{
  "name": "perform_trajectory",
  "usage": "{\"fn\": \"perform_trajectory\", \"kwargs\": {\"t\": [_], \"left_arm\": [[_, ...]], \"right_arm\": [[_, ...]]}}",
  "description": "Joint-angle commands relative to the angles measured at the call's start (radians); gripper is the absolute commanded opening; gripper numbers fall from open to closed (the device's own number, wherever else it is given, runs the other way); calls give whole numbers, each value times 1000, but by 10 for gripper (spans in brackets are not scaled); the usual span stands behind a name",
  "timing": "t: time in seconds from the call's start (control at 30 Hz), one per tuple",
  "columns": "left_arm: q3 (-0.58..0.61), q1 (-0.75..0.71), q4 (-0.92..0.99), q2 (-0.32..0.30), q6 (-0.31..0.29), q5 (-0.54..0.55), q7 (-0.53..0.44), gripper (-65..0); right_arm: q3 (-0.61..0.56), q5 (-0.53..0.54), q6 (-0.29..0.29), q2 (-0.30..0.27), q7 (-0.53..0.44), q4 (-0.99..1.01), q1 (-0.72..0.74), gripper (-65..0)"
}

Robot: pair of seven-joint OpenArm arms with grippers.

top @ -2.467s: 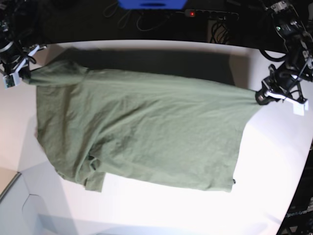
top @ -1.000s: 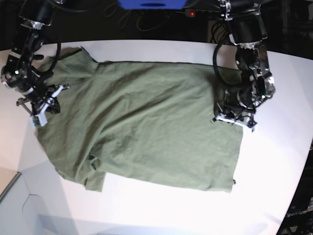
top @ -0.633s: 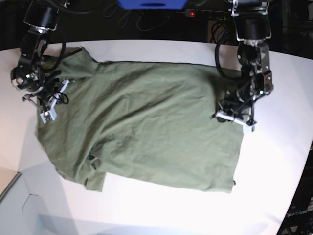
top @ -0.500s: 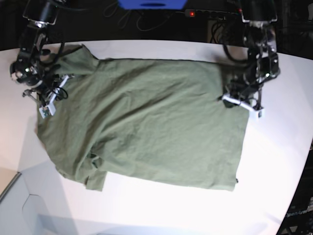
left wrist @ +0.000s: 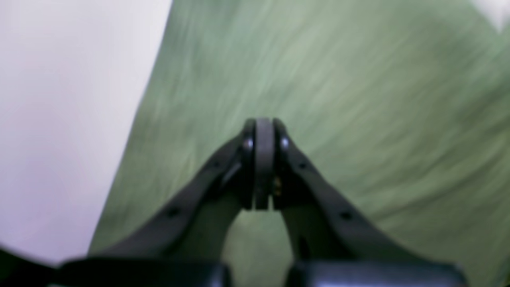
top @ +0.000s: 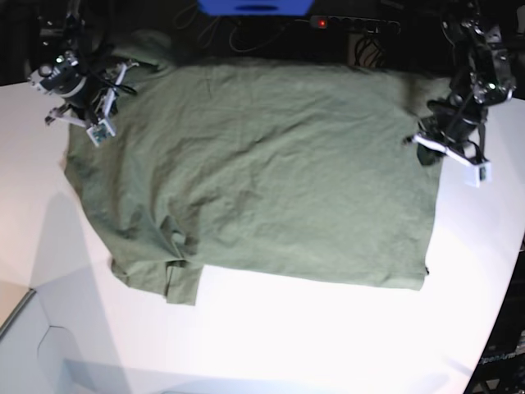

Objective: Layout the t-shirt on the table in an organized manner, then fold the t-shirt properly
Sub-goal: 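Grasp the shirt's collar-side corners with both grippers, then drag the right gripper's corner along the shirt edge toward the hem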

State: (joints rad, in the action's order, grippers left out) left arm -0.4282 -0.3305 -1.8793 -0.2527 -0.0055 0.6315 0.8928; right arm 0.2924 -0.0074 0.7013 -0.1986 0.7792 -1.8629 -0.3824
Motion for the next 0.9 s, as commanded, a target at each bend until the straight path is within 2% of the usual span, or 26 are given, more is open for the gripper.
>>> {"fn": "perform_trajectory", "kwargs": {"t": [0.0,0.1,0.23,0.37,0.5,0.6,0.73,0.8,0.87], "left_arm": [[-14,12,-16,-10,0,23,-2,-650],[-27,90,25,-10,0,50,-4,-650],[-2,189,177,14,0,47,-8,-650],[-4,252,338,33,0,46,-10,-650],[-4,245,430,29,0,46,-36,-650],[-4,227,467,26,0,41,-76,-650],[-4,187,453,26,0,-26,-87,-650],[-4,166,447,28,0,-45,-87,-650],[-4,158,447,34,0,-48,-87,-650]], "right_arm": [[9,16,-3,-14,-34,-51,16,-650],[11,14,-3,-15,-34,-73,58,-650],[24,14,-3,-14,-27,-68,147,-650],[15,14,-3,-14,-27,-56,287,-650],[9,14,-3,-19,-27,47,468,-650],[-11,14,-3,-23,-34,225,621,-650],[-34,14,-3,-40,-40,586,863,-650],[-45,13,-3,-42,-93,802,982,-650],[-45,13,-3,-42,-188,1001,1072,-650]]}}
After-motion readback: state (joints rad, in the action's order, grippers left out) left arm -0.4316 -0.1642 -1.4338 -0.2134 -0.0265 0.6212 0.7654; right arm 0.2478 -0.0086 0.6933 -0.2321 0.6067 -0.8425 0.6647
